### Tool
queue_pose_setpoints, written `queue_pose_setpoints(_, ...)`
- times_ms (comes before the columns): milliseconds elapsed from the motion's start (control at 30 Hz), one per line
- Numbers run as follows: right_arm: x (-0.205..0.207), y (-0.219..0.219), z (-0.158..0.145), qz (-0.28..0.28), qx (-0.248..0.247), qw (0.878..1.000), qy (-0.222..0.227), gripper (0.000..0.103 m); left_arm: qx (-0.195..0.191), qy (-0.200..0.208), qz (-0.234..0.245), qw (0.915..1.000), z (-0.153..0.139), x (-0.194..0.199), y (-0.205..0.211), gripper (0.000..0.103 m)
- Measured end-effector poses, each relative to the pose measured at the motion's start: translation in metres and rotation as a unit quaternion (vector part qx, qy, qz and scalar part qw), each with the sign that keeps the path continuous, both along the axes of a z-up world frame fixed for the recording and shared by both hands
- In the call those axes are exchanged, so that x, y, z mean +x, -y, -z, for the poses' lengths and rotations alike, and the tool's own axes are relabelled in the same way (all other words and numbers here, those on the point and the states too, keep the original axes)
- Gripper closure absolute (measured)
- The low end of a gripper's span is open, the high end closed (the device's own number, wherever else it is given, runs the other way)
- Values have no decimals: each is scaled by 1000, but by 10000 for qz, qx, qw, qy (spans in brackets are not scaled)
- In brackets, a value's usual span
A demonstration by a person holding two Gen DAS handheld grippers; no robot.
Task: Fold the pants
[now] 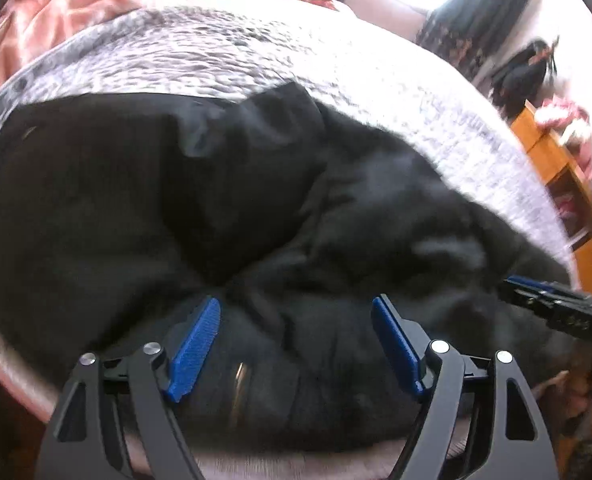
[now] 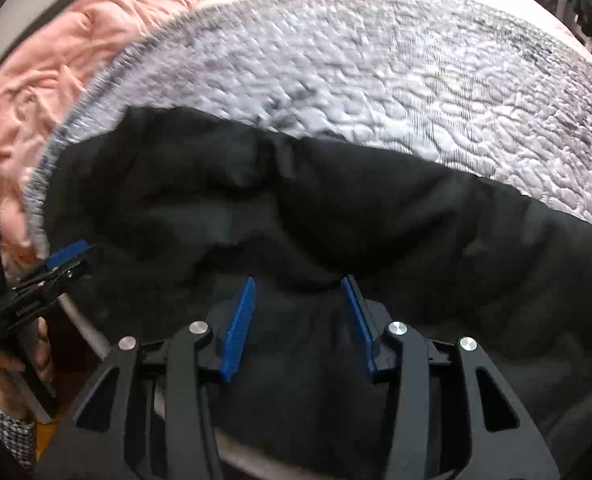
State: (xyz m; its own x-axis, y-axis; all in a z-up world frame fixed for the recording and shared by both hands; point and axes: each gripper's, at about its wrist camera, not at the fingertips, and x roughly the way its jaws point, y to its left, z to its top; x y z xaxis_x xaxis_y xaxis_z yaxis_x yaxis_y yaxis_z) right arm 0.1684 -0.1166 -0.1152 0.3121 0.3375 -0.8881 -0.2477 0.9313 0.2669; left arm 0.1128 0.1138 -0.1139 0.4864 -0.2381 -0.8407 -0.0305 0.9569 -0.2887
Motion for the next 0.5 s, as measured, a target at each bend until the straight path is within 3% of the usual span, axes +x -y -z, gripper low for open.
queue_pose_setpoints(67,-20,0,-12,-129,340,9993,23,57,-385,-77,-150,9991,-12,-22,-25,24)
queue_pose_setpoints(167,-50,-8,-8,-311,447,9985,-27,57,-816,-340,-579,9944,-11,-46,-56,26)
queue_pose_setpoints(333,-64,-19,34,-327,-38,9992,-237,53,-1681,-642,-1235,9759,9,-68,-102,26)
queue_pose_setpoints(500,-68,-11,10,-224,319,9990,-202,53,-2365,-745,-1296,9601,19,-67,-107,28)
